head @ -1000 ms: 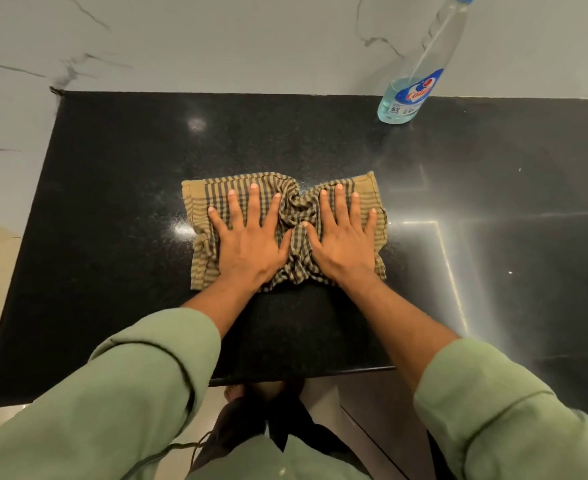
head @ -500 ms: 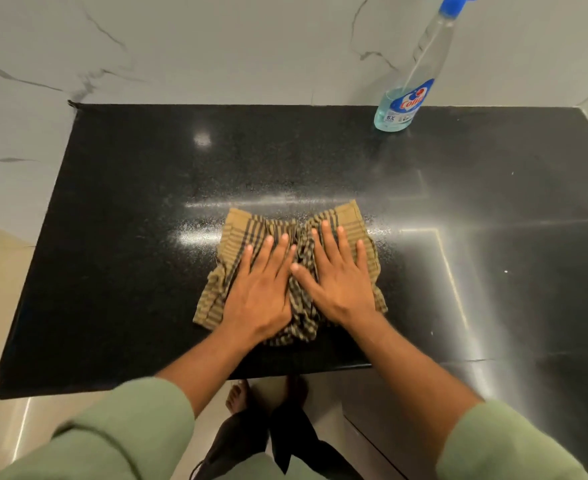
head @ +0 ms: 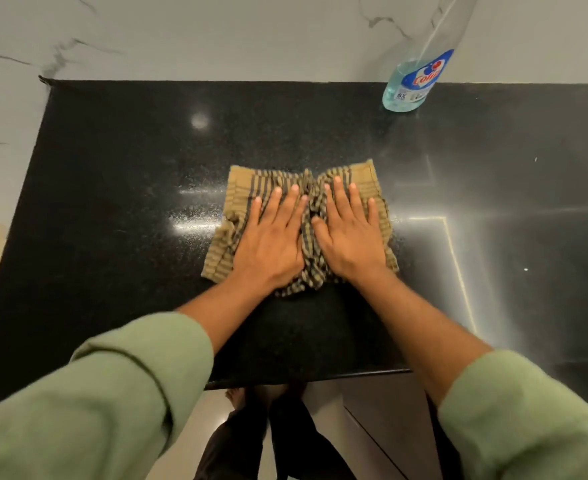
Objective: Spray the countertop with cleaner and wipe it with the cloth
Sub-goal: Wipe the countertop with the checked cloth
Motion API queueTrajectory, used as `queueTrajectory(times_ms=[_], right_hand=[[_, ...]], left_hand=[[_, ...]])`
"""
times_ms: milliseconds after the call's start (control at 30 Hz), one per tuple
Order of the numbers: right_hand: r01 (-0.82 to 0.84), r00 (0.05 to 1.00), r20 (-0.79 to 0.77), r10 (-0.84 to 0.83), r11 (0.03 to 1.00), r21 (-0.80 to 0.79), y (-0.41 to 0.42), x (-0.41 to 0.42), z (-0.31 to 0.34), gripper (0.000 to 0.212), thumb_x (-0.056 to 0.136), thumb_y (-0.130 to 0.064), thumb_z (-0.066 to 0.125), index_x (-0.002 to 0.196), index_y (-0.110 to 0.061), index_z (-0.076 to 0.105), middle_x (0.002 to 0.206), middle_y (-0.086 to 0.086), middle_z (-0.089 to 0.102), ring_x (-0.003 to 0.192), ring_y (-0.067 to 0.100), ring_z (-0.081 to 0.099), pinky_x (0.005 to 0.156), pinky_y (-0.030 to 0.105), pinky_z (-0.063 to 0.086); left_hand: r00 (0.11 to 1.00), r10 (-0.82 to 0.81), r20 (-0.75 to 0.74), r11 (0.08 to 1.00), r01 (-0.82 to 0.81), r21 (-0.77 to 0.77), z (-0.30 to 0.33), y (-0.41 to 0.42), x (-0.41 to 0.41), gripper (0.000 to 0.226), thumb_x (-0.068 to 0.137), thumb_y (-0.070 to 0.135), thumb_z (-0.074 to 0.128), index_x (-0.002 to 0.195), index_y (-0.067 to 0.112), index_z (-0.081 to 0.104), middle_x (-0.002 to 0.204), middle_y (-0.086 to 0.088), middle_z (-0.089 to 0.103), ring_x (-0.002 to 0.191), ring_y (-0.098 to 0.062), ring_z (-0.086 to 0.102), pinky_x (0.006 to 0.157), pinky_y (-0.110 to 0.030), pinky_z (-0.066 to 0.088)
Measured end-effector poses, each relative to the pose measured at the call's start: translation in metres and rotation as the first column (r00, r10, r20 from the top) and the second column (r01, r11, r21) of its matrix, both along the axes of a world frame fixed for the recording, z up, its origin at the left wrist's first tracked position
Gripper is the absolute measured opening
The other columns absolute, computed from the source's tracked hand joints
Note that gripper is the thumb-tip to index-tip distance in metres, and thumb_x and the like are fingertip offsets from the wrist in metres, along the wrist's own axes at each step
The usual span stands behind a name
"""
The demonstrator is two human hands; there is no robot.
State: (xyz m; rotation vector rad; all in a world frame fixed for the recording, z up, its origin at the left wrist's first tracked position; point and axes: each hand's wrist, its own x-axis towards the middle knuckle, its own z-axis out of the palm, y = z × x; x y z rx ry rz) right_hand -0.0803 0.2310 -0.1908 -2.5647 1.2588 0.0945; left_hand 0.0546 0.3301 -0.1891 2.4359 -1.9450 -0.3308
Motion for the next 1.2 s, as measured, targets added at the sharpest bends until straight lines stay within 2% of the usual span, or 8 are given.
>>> queueTrajectory(times_ms=[67, 167, 267, 433, 633, 900, 1100, 1200], right_hand=[[-0.011, 1.000, -0.016, 0.010, 1.000, -0.012, -0.031, 0.017, -0.002, 0.069, 0.104, -0.051, 0.019, 0.163, -0.023, 0.002, 0.171, -0.001, -0.006, 0.158, 0.022, -0.006, 0.126, 0.050, -0.005], [-0.013, 0.999, -0.037, 0.012, 0.999, -0.033, -0.066, 0.038, -0.004, 0.069, 0.103, -0.053, 0.018, 0.164, -0.022, 0.003, 0.172, 0.000, -0.004, 0.158, 0.024, -0.004, 0.126, 0.051, -0.003], [-0.018, 0.998, -0.059, 0.016, 0.999, -0.034, -0.074, 0.043, -0.004, 0.071, 0.103, -0.055, 0.017, 0.163, -0.021, 0.004, 0.172, 0.001, -0.004, 0.158, 0.025, -0.004, 0.126, 0.052, -0.003], [-0.011, 1.000, -0.020, 0.011, 1.000, -0.002, -0.030, 0.013, 0.001, 0.070, 0.104, -0.053, 0.020, 0.163, -0.022, 0.002, 0.171, 0.000, -0.006, 0.158, 0.023, -0.006, 0.126, 0.049, -0.005], [-0.035, 0.999, 0.002, 0.035, 0.999, 0.015, 0.048, -0.053, 0.000, 0.072, 0.102, -0.055, 0.015, 0.163, -0.023, -0.006, 0.170, -0.002, -0.017, 0.156, 0.020, -0.017, 0.127, 0.047, -0.009], [0.011, 0.999, -0.031, -0.010, 1.000, 0.022, 0.076, -0.076, 0.002, 0.069, 0.103, -0.055, 0.011, 0.161, -0.026, -0.015, 0.166, -0.007, -0.028, 0.153, 0.015, -0.027, 0.126, 0.047, -0.010], [0.027, 1.000, -0.013, -0.027, 1.000, 0.009, 0.042, -0.053, 0.002, 0.074, 0.098, -0.056, 0.010, 0.163, -0.024, -0.006, 0.170, -0.004, -0.017, 0.156, 0.018, -0.017, 0.127, 0.047, -0.008], [0.014, 1.000, -0.003, -0.014, 1.000, 0.003, 0.010, -0.033, 0.002, 0.075, 0.097, -0.056, 0.011, 0.163, -0.024, -0.005, 0.170, -0.004, -0.015, 0.156, 0.018, -0.015, 0.127, 0.047, -0.008]], left_hand=[[0.999, 0.038, 0.003, 0.999, -0.038, -0.003, -0.001, -0.025, 0.012, 0.079, 0.090, 0.038, 0.013, 0.165, 0.017, 0.002, 0.173, -0.006, -0.003, 0.159, -0.028, -0.005, 0.128, -0.055, 0.001], [0.995, 0.093, 0.032, 0.996, -0.093, -0.004, -0.006, -0.055, 0.027, 0.075, 0.099, 0.038, 0.030, 0.165, 0.018, 0.000, 0.173, -0.005, -0.005, 0.159, -0.029, -0.005, 0.128, -0.055, 0.000], [0.991, 0.126, 0.042, 0.992, -0.126, -0.004, -0.010, -0.063, 0.028, 0.073, 0.102, 0.045, 0.026, 0.165, 0.018, 0.000, 0.173, -0.004, -0.006, 0.159, -0.028, -0.005, 0.128, -0.054, -0.001], [0.988, 0.153, 0.004, 0.988, -0.153, -0.003, -0.003, -0.019, 0.003, 0.082, 0.092, 0.055, 0.001, 0.165, 0.018, -0.002, 0.173, -0.006, -0.008, 0.159, -0.028, -0.007, 0.128, -0.055, 0.000], [0.993, 0.114, -0.012, 0.993, -0.114, 0.009, -0.006, 0.056, -0.055, 0.073, 0.102, 0.048, 0.017, 0.164, 0.017, -0.008, 0.171, -0.008, -0.019, 0.158, -0.028, -0.016, 0.127, -0.055, -0.002], [0.995, 0.094, -0.032, 0.995, -0.093, 0.045, -0.004, 0.074, -0.073, 0.074, 0.096, 0.049, -0.002, 0.160, 0.017, -0.022, 0.165, -0.008, -0.034, 0.154, -0.029, -0.028, 0.126, -0.057, -0.005], [0.994, 0.102, -0.040, 0.995, -0.101, 0.026, -0.001, 0.043, -0.058, 0.075, 0.101, 0.038, 0.022, 0.162, 0.018, -0.015, 0.169, -0.007, -0.026, 0.156, -0.028, -0.023, 0.126, -0.056, -0.005], [0.992, 0.120, -0.023, 0.993, -0.121, -0.008, -0.004, 0.012, -0.041, 0.075, 0.100, 0.038, 0.025, 0.163, 0.018, -0.010, 0.171, -0.006, -0.019, 0.158, -0.028, -0.016, 0.127, -0.055, -0.003]])
